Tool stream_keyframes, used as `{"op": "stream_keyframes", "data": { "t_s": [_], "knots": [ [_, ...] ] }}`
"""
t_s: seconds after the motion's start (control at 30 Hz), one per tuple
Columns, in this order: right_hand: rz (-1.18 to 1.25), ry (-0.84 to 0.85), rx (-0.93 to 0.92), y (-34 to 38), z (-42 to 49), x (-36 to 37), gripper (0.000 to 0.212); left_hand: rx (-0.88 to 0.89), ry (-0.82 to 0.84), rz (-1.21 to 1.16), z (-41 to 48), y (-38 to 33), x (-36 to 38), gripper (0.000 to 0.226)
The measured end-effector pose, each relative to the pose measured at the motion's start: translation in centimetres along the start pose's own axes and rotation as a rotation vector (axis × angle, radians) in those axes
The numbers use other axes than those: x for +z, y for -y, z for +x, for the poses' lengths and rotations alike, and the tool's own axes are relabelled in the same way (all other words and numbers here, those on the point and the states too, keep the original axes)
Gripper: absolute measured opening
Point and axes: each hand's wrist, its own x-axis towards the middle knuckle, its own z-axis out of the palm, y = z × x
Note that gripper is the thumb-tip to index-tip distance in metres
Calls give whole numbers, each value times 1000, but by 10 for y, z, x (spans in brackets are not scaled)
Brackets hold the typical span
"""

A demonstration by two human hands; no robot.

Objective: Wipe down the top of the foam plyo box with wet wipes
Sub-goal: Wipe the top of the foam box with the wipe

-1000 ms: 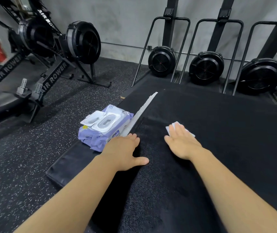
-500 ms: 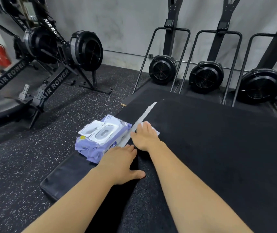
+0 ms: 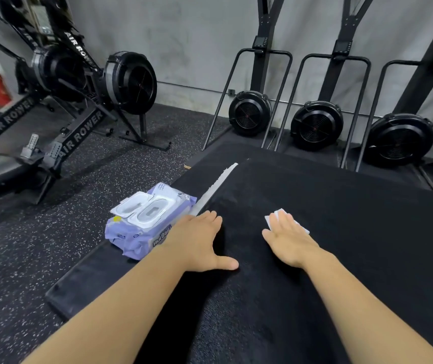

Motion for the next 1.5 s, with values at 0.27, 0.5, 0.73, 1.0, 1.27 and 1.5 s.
{"op": "stream_keyframes", "data": {
  "t_s": [0.27,0.5,0.73,1.0,1.27,1.5],
  "knots": [
    [37,-79,-21,70,49,17,35,19,32,-59,7,11,20,106],
    [59,61,-158,117,84,25,57,32,-28,-222,6,13,21,94],
    [4,-16,-156,54,46,13,16,-43,117,-157,5,10,17,118],
    [-26,-10,0,-1,20,0,16,-57,160,-167,6,9,15,117],
    [-30,-119,-26,74,89,15,45,-21,67,-140,6,13,25,119],
    [-12,35,-144,86,101,14,53,-27,105,-178,7,12,21,122]
  ]
}}
